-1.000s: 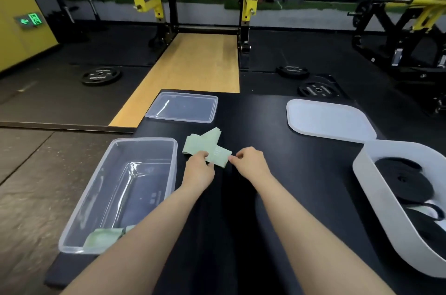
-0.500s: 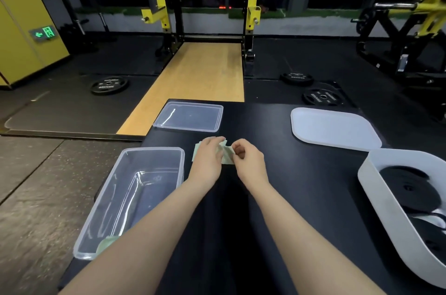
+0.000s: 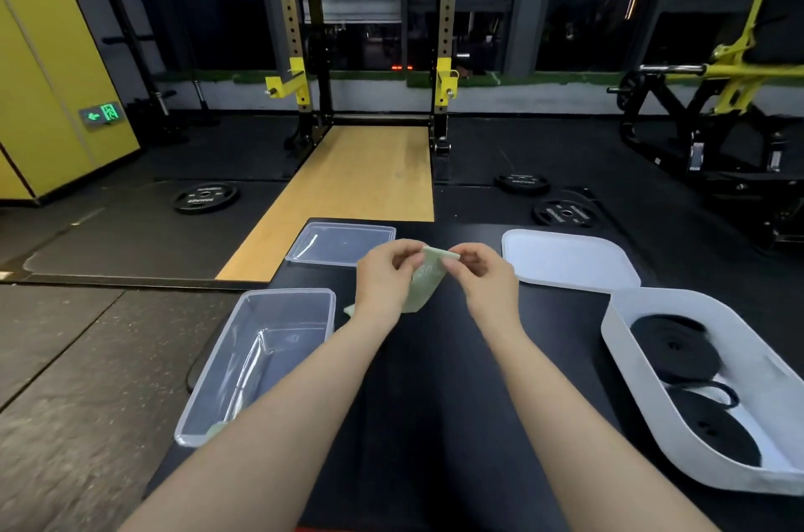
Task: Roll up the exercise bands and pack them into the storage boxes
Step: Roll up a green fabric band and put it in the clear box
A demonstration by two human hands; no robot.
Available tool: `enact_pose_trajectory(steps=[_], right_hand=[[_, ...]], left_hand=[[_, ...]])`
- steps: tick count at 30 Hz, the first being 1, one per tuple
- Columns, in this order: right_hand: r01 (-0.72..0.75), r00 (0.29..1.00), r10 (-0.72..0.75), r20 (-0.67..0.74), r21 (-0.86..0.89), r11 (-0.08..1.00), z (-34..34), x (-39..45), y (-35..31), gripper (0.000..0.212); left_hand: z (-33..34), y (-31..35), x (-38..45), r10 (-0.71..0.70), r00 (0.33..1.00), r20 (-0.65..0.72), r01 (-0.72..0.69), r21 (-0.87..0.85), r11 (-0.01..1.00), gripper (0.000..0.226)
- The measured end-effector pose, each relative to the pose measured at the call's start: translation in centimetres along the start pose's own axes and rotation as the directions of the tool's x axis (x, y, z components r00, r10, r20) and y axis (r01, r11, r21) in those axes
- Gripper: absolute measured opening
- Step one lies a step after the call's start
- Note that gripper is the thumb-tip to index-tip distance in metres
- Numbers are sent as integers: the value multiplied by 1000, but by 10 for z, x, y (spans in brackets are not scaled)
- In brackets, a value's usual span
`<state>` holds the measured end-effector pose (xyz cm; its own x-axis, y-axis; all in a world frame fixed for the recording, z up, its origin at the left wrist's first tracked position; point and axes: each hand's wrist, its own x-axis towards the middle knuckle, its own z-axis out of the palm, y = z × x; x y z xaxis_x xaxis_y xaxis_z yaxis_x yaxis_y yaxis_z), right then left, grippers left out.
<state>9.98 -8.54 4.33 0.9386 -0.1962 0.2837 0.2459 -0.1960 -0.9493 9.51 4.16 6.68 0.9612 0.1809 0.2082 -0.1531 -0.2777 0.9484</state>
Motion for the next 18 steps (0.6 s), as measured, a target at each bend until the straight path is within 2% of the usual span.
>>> enact_pose_trajectory(steps=[4,7,11,18], right_hand=[[-13,1000,15,-11,152,988,-15,-11,-14,19],[-29,998,41,-42,251,968,-24,-21,-26,16],[-41,998,57,-39,331,943,-36,-34,-42,6],[-24,999,32,-17,361,932,-68,-63,-74,7]], left_hand=[[-1,19,-14,-27,999,19,29,-123,992,29],[-2,30,-24,-11,999,33,17,-194,981,25],[-5,45,-37,20,998,55,-7,-241,970,15],[-9,75,-73,36,995,92,-6,-312,950,11]])
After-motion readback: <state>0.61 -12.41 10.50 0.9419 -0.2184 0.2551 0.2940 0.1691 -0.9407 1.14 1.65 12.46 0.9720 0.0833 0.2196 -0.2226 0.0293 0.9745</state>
